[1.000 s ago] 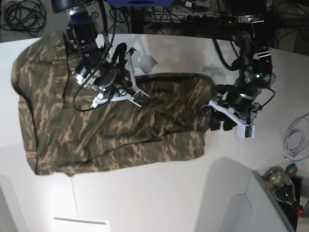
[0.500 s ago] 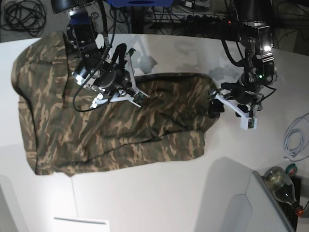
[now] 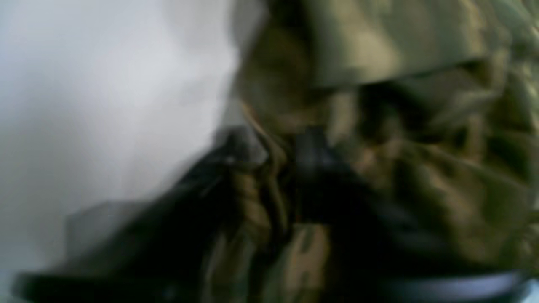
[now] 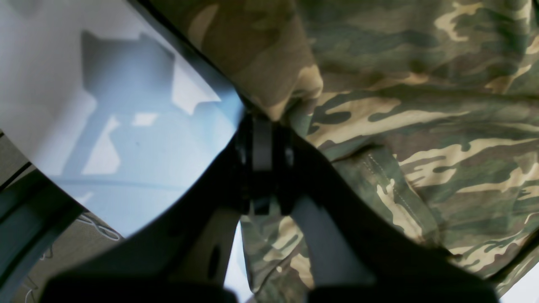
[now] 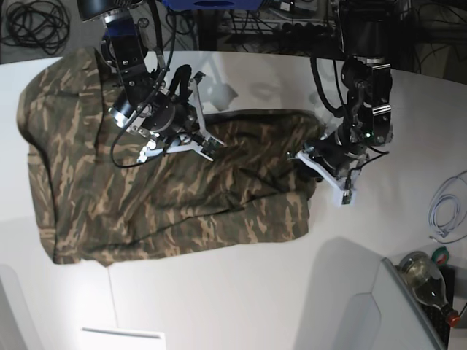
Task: Layout the t-shirt on the table in an organized manner, then fold the t-shirt properly
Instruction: 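Grasp the bunched shirt edge with the left gripper and pull it outward, then pull the shirt edge with the left gripper to flatten the fabric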
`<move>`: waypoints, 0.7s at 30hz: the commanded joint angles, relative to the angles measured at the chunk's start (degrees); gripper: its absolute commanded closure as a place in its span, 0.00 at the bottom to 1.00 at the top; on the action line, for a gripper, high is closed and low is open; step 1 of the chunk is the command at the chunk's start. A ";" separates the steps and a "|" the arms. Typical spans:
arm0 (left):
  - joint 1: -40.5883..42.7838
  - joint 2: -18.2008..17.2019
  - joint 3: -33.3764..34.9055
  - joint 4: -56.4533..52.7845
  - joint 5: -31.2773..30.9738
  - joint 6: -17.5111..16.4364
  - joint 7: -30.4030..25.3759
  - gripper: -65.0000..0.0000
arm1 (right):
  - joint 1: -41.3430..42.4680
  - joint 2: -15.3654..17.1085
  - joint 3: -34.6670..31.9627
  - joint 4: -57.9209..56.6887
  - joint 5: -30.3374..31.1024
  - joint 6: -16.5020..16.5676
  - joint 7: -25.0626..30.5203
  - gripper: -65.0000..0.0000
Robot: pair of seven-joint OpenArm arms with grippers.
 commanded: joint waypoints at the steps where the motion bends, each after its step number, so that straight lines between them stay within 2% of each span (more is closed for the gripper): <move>1: -1.09 -0.28 0.04 3.82 -0.41 -0.23 -1.03 1.00 | 0.67 -0.32 -0.13 0.87 0.16 -0.24 0.66 1.00; 3: 0.23 0.42 -0.66 9.80 -0.24 -0.06 3.54 1.00 | 0.67 -0.32 0.14 0.87 0.16 -0.24 0.66 1.00; 5: 0.84 0.33 -0.66 18.33 0.12 0.56 11.54 1.00 | 0.67 -0.24 0.23 0.87 0.16 -0.24 0.66 1.00; 6: 0.84 0.24 -0.75 22.63 0.12 1.96 15.76 1.00 | 0.67 -0.24 0.23 0.87 0.16 -0.24 0.66 1.00; 8: 0.58 0.51 -0.57 29.23 0.12 6.89 23.05 1.00 | 0.67 -0.24 0.23 0.87 0.16 -0.24 0.66 1.00; 10: -0.21 0.77 0.04 32.66 -0.41 10.76 27.62 1.00 | 0.75 -0.24 0.23 0.87 0.16 -0.24 0.66 1.00; 12: -3.12 2.44 1.36 31.25 0.12 11.72 27.89 1.00 | 1.02 -0.24 0.23 0.87 0.16 -0.24 0.66 1.00; 15: -8.21 4.11 2.94 22.55 0.12 11.81 27.54 1.00 | 1.54 -0.24 0.23 0.78 0.16 -0.24 0.66 1.00; 21: -18.06 7.28 3.56 -4.27 0.12 11.90 14.00 1.00 | 1.63 1.44 0.31 0.78 0.16 -0.24 0.66 1.00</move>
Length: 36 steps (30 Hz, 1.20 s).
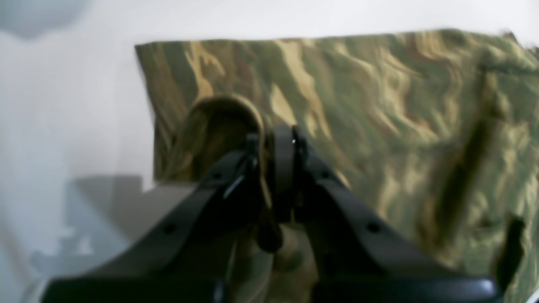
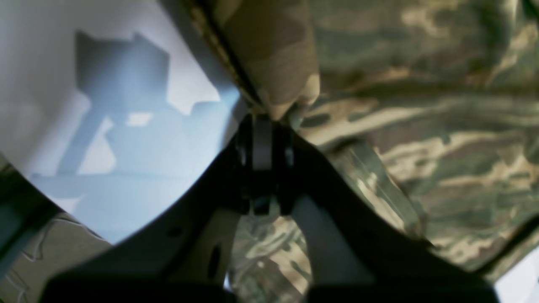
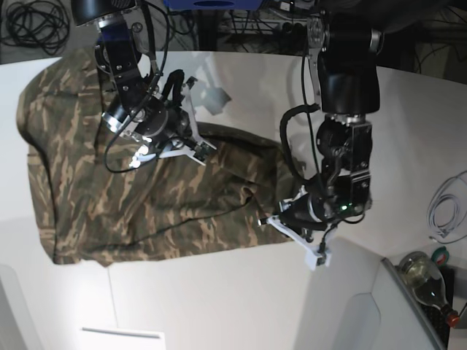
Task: Layout the t-shirt on the table in an organized manner, then fold the t-shirt properly
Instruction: 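Pull the shirt edge with the left gripper to flatten the fabric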
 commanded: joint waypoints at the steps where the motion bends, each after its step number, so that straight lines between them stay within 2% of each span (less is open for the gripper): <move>1: -2.97 0.66 0.10 -3.26 -0.50 -0.10 -2.41 1.00 | 0.52 -0.12 -0.01 0.89 0.14 -0.26 0.64 1.00; 5: -7.63 1.89 0.10 -16.54 -0.50 -0.10 -7.59 1.00 | 0.08 0.68 -0.01 0.89 0.14 -0.26 0.64 1.00; 8: -8.42 2.59 0.10 -18.30 -0.94 -0.10 -7.86 1.00 | -0.62 0.76 -0.01 0.98 0.14 -0.26 0.64 1.00; 9: -8.33 2.68 0.19 -17.51 -0.94 -0.10 -7.86 0.96 | -0.71 0.76 -0.01 0.98 0.14 -0.26 0.64 1.00; 11: -6.66 2.68 0.19 -14.34 -0.94 -0.10 -7.77 0.69 | -0.71 0.76 -0.01 0.98 0.14 -0.26 0.64 1.00; 14: -2.61 2.06 -0.07 -5.02 -1.02 -0.37 -7.59 0.37 | -0.71 0.76 -0.01 0.98 0.14 -0.17 0.64 1.00; 15: -0.33 1.36 -0.25 -0.98 -1.02 -0.45 -7.59 0.29 | -0.71 0.76 -0.01 0.98 0.14 -0.17 0.64 1.00; 17: 4.59 -0.31 -0.42 7.81 -1.11 -0.45 -7.50 0.19 | -0.71 0.76 -0.01 1.07 0.14 -0.08 0.64 1.00; 20: 12.77 -2.07 -0.86 17.66 -1.20 -0.54 -7.59 0.18 | -0.80 0.76 -0.01 1.07 0.14 -0.08 0.64 1.00; 23: 20.33 -2.33 -6.40 22.14 -1.81 -1.07 -8.47 0.18 | -0.80 0.76 -0.01 1.07 0.14 -0.08 0.64 1.00; 25: 23.67 -2.33 -12.38 21.44 -7.18 -5.20 -10.85 0.18 | -0.80 0.76 -0.01 1.07 0.14 -0.08 0.64 1.00; 27: 25.78 -2.68 -16.42 18.01 -12.80 -10.91 -12.69 0.18 | -0.80 0.76 -0.10 1.07 0.14 -0.08 0.73 1.00; 29: 26.40 -4.27 -18.09 13.26 -15.88 -15.22 -14.45 0.18 | -0.80 0.76 -0.28 1.07 0.14 -0.08 0.82 1.00; 33: 25.96 -4.88 -18.09 7.02 -15.88 -19.18 -18.41 0.18 | -0.80 0.76 -0.45 1.07 0.14 -0.08 0.82 1.00; 36: 24.11 -4.71 -18.01 3.86 -15.97 -21.29 -19.02 0.18 | -0.80 0.76 -0.54 1.07 0.14 -0.08 0.82 1.00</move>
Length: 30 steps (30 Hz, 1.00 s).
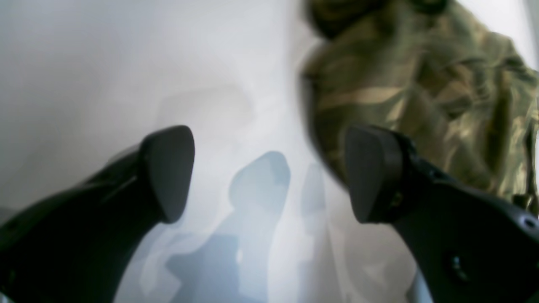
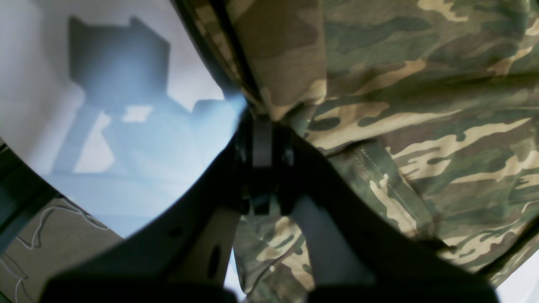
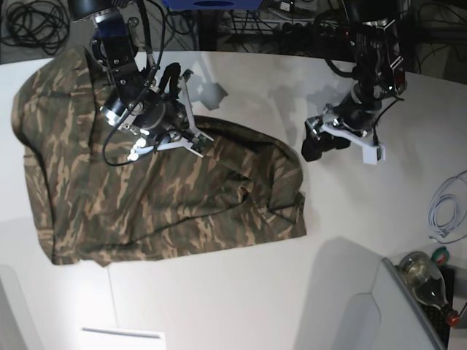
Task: Layout the t-shirt on the table in an organized manner, then fold the t-shirt properly
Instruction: 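Pull the shirt edge with the left gripper to flatten the fabric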
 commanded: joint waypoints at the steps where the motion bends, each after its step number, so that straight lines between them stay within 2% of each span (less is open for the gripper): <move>1: -1.36 -0.53 -0.21 -0.37 -0.65 -1.05 -1.06 0.18 | 0.64 -0.24 -0.13 0.98 0.11 -0.08 0.67 1.00; 4: -4.26 -0.53 -0.21 -5.03 -0.65 -2.81 -1.06 0.18 | 0.64 -0.24 -0.13 0.89 0.11 -0.08 0.67 1.00; 8: -8.92 -0.53 0.49 -12.76 -0.38 -3.07 -1.14 0.18 | 0.64 -0.24 -0.13 0.89 0.11 -0.08 0.67 1.00; 12: -11.73 -0.53 6.91 -16.45 -0.38 -3.07 -1.32 0.22 | 0.64 -0.24 -0.13 0.89 0.11 -0.08 0.67 1.00; 14: -11.82 -0.53 8.40 -16.10 -0.38 -2.90 -1.32 0.40 | 0.64 -0.24 -0.13 0.89 0.11 -0.08 0.67 1.00; 16: -11.29 -0.53 7.87 -15.31 -0.38 -2.72 -1.32 0.71 | 0.64 -0.24 0.05 0.89 0.11 -0.08 0.58 1.00; 17: -10.94 -0.53 6.91 -14.17 -0.38 -2.72 -1.32 0.90 | 0.64 -0.24 0.23 0.89 0.11 -0.08 0.58 1.00; 18: -9.80 -0.80 5.76 -12.85 -0.38 -2.64 -1.23 1.00 | 0.64 -0.24 0.23 0.89 0.11 -0.08 0.58 1.00; 20: -6.81 -0.97 2.60 -8.81 -0.38 -1.76 -1.23 1.00 | 0.64 -0.24 0.05 0.89 0.11 -0.08 0.58 1.00; 21: -5.49 -1.59 0.84 -6.17 -0.38 0.44 -1.23 1.00 | 0.64 -0.24 -0.04 0.89 0.11 -0.08 0.58 1.00; 24: 0.14 -2.91 -1.18 2.80 -0.29 9.76 -1.23 1.00 | 0.91 -0.77 -0.04 0.80 0.11 -0.35 0.58 1.00; 27: 6.38 -4.66 0.40 12.38 -0.29 20.57 -0.79 1.00 | 0.99 -0.94 -0.04 0.80 0.20 -0.44 0.49 1.00; 30: 10.86 -4.66 2.69 17.92 -0.29 30.07 -1.06 1.00 | 0.99 -1.65 -0.04 0.80 0.20 -0.44 0.49 1.00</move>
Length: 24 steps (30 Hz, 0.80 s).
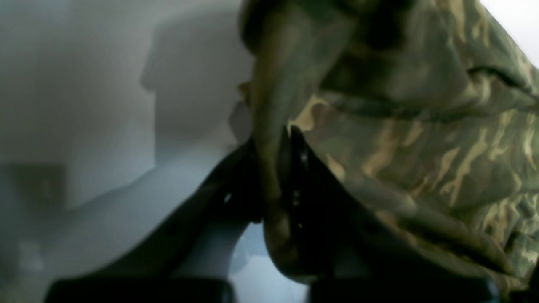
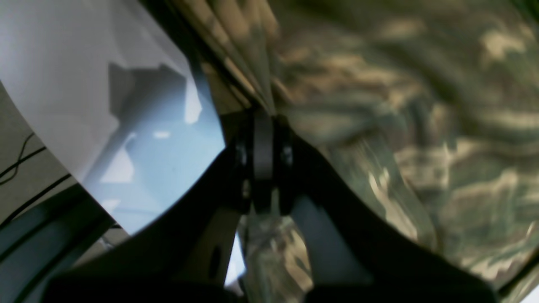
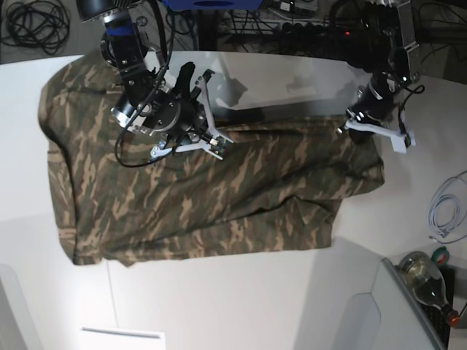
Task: Layout the t-shirt on the table in an organized manner, then fold the t-shirt properly
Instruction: 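Pull the shirt edge with the left gripper to flatten the fabric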
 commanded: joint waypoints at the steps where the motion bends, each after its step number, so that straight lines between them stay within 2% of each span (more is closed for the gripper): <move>1: 0.83 -1.12 -0.06 1.79 1.52 3.68 -2.59 1.00 | 0.67 0.47 0.60 0.85 -2.92 -0.87 -2.20 1.00; 4: 1.01 -0.95 3.10 2.14 1.52 8.25 -2.67 1.00 | 0.40 0.21 0.60 0.85 -2.92 -0.87 -2.29 1.00; 7: 0.75 -1.04 6.09 2.41 1.52 10.01 -2.41 1.00 | -0.04 0.21 0.60 0.93 -2.92 -0.87 -3.34 0.99; 10: 0.39 -1.12 9.43 3.46 1.52 11.94 -2.32 1.00 | -0.48 0.21 0.60 2.52 -2.84 -0.52 -8.09 0.88; 13: 0.57 -1.04 12.16 4.61 1.52 14.93 -2.23 1.00 | -3.20 0.47 0.51 6.91 -2.66 -0.34 -8.88 0.74; 14: 0.57 -1.04 13.12 5.31 1.52 15.46 -2.23 0.92 | -4.35 0.47 0.51 9.11 -2.66 -0.34 -8.44 0.71; 16: 0.83 -1.12 14.35 7.51 1.52 15.63 -2.23 0.69 | -6.37 0.56 0.51 13.33 -2.66 0.01 -7.91 0.68; 19: 1.45 -1.12 15.23 10.85 1.52 15.63 -2.15 0.46 | -7.07 0.56 0.51 17.11 -2.75 1.11 -8.35 0.67; 21: 1.36 -1.12 16.29 12.08 1.52 15.72 -2.15 0.40 | -6.63 0.56 0.86 17.29 -2.84 1.11 -8.26 0.67; 24: 1.36 -1.12 17.08 12.61 1.52 15.72 -2.15 0.39 | -4.35 0.56 0.95 17.11 -2.66 1.11 -7.82 0.68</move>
